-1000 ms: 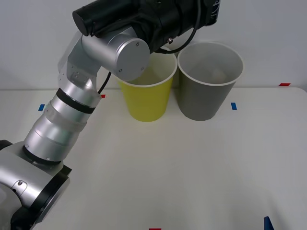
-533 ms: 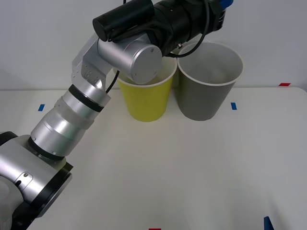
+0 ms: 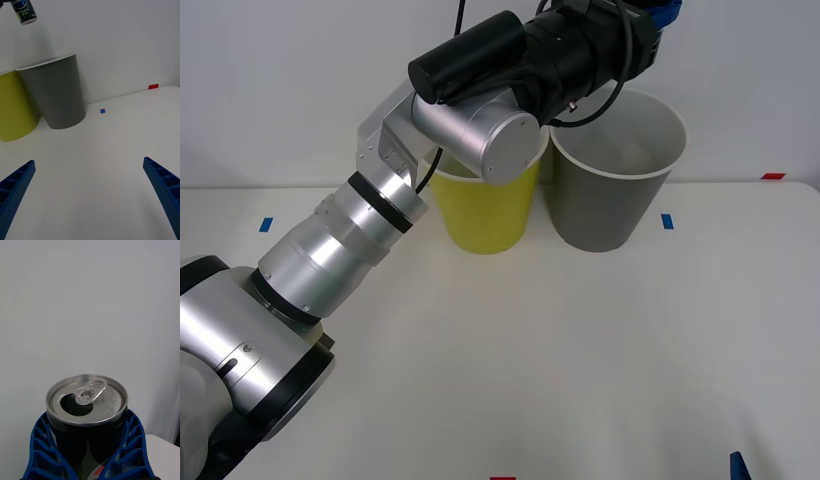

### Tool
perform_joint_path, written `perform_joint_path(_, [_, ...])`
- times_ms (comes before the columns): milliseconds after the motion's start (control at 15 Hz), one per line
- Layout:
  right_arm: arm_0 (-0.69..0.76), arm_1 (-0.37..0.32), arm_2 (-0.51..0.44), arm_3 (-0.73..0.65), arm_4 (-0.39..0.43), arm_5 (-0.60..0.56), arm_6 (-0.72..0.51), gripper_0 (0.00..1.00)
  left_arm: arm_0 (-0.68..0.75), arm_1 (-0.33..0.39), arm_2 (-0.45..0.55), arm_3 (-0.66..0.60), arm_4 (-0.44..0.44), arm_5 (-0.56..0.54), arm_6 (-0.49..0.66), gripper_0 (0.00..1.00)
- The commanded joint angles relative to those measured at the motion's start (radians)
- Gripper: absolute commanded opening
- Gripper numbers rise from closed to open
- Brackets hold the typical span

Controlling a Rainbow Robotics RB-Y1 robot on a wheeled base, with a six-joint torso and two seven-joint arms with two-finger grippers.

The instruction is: Put cans in the gray bin and PET bottles in the light green bin.

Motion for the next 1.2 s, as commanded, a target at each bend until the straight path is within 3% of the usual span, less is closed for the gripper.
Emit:
perform_joint_path(67, [0.000, 0.000, 0.000, 0.000, 0.000, 0.000, 0.000, 1.00, -0.001, -0.002, -0.017, 0.018, 0.001, 0.000, 0.001, 0.00])
perform_joint_path(200, [0.000, 0.000, 0.000, 0.000, 0.000, 0.000, 0.000, 1.00, -0.001, -0.001, -0.020, 0.018, 0.001, 0.000, 0.003, 0.00])
perform_joint_path(267, [0.000, 0.000, 0.000, 0.000, 0.000, 0.000, 0.000, 1.00, -0.001, 0.001, -0.020, 0.018, 0.001, -0.008, 0.004, 0.66])
perform_joint_path(333, [0.000, 0.000, 0.000, 0.000, 0.000, 0.000, 0.000, 1.00, -0.001, 0.001, -0.020, 0.018, 0.001, -0.008, 0.006, 1.00])
perform_joint_path(1200, [0.000, 0.000, 0.000, 0.000, 0.000, 0.000, 0.000, 1.00, 0.001, 0.014, -0.006, 0.014, 0.021, -0.045, 0.047, 1.00])
